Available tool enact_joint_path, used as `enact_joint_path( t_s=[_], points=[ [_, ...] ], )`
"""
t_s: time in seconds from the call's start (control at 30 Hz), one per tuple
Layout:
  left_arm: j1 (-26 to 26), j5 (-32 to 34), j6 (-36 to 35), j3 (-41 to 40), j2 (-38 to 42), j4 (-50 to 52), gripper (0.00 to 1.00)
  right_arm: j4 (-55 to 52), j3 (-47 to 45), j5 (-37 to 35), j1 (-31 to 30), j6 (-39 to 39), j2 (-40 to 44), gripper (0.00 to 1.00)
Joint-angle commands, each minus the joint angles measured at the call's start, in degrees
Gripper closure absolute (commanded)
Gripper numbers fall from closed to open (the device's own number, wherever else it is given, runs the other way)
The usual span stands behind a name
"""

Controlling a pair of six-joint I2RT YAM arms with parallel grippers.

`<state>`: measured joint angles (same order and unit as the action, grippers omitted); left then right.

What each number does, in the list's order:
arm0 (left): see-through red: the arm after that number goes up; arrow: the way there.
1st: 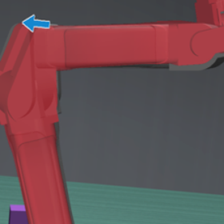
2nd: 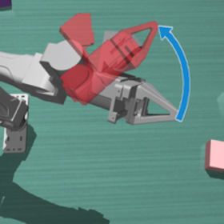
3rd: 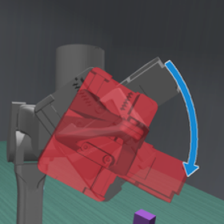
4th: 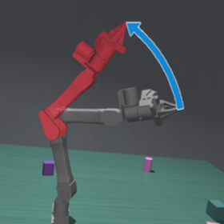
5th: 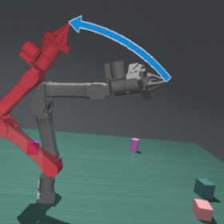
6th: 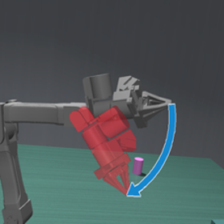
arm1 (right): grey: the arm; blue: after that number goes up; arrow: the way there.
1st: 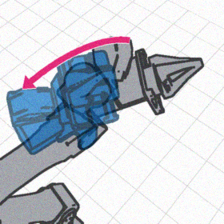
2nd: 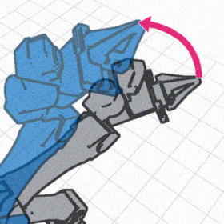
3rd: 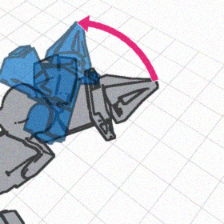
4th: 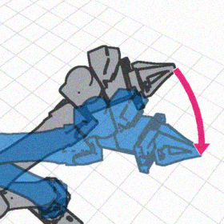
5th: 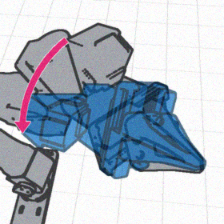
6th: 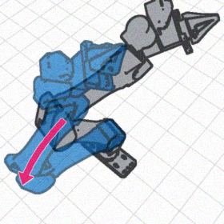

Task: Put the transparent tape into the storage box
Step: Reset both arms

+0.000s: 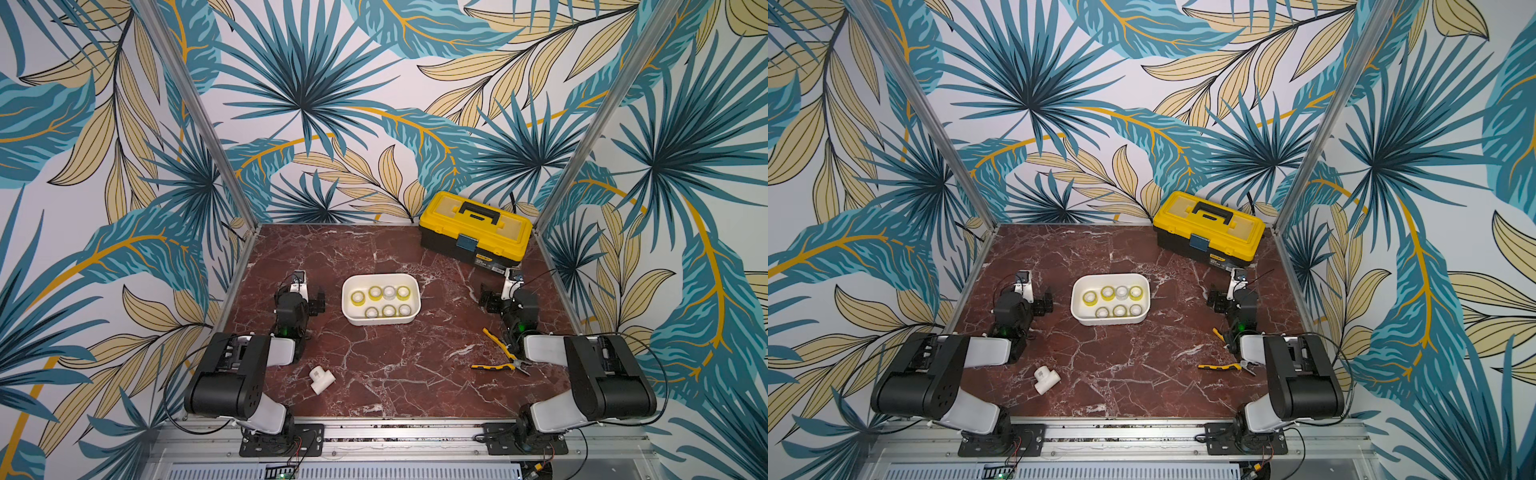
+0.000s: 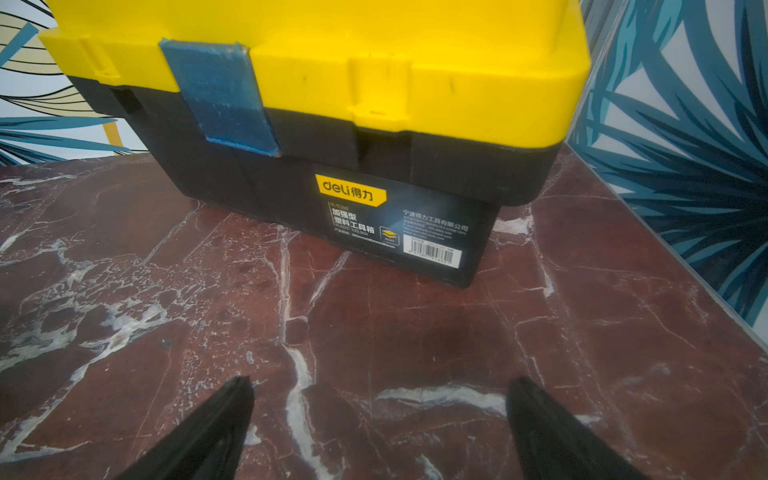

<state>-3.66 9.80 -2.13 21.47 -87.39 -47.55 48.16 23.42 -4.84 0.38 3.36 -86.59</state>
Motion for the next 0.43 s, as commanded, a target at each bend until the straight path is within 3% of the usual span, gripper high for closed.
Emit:
enact_joint_path(
  t_s=[0.0,0.4],
  points=[
    [-0.12,-0.36,-0.68,1.82,0.42,0.50,0.00,1.30,-0.57,0.50,0.05,-0.83,0.51,0.00],
    [-0.47,-0.20,-1.03,1.90,0.38,0.53,0.00,1.30,-0.55,0.45,0.05,-0.85,0.53,0.00]
  ],
)
